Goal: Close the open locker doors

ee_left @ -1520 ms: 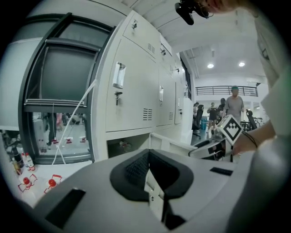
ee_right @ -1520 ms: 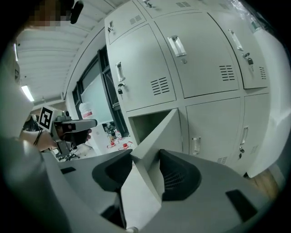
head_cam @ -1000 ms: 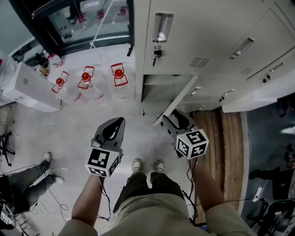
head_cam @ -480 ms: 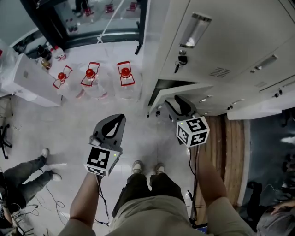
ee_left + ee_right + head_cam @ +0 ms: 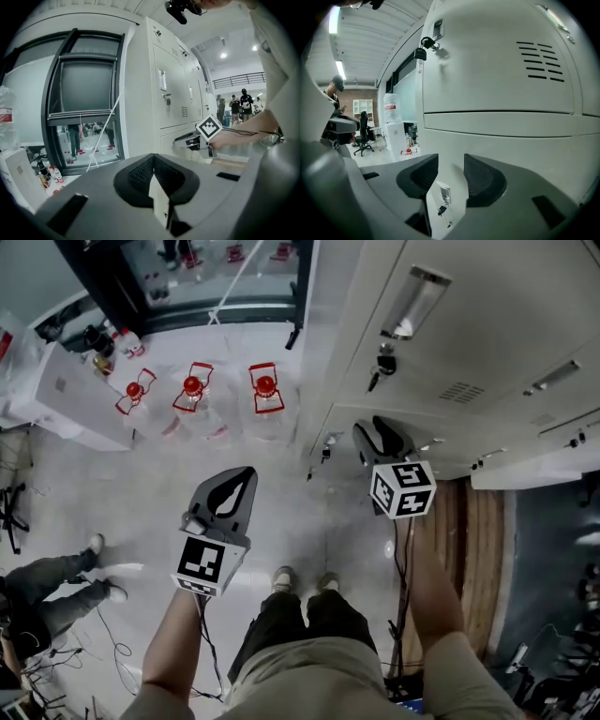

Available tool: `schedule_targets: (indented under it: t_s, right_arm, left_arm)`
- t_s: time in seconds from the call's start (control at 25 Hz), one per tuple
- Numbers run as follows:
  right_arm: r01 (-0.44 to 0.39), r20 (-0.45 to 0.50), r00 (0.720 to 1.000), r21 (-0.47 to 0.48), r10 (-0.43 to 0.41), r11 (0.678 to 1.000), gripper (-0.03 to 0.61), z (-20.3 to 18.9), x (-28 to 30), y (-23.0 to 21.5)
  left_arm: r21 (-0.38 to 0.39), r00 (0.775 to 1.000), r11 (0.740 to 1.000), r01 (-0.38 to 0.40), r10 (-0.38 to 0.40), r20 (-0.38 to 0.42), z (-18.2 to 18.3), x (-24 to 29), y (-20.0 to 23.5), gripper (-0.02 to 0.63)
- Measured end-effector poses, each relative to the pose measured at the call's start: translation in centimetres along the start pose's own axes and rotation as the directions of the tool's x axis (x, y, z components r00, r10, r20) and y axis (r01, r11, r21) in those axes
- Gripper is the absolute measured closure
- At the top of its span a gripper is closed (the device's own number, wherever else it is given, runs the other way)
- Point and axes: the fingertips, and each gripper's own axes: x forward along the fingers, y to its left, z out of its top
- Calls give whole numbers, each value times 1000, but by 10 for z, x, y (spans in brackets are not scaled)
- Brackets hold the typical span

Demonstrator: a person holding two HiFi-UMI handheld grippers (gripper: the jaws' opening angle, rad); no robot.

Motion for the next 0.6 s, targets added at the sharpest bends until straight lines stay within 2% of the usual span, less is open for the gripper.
schedule_targets:
  t_s: [0.2,0.36,0.6]
  right_arm:
    - [-22,3,1000,15,22,1000,405,7,-13,8]
    - [-69,11,998,32,69,997,409,27,-43,23]
    - [-88,62,994,-15,89,996,476,79,-116,33]
  left_arm:
    - [-9,1000,1000,-6,6,9,16,-3,-9,607]
    - [5,1000,1000,-8,8,27,46,-9,-22,607]
    - [37,998,999,0,-3,63,101,-24,-51,607]
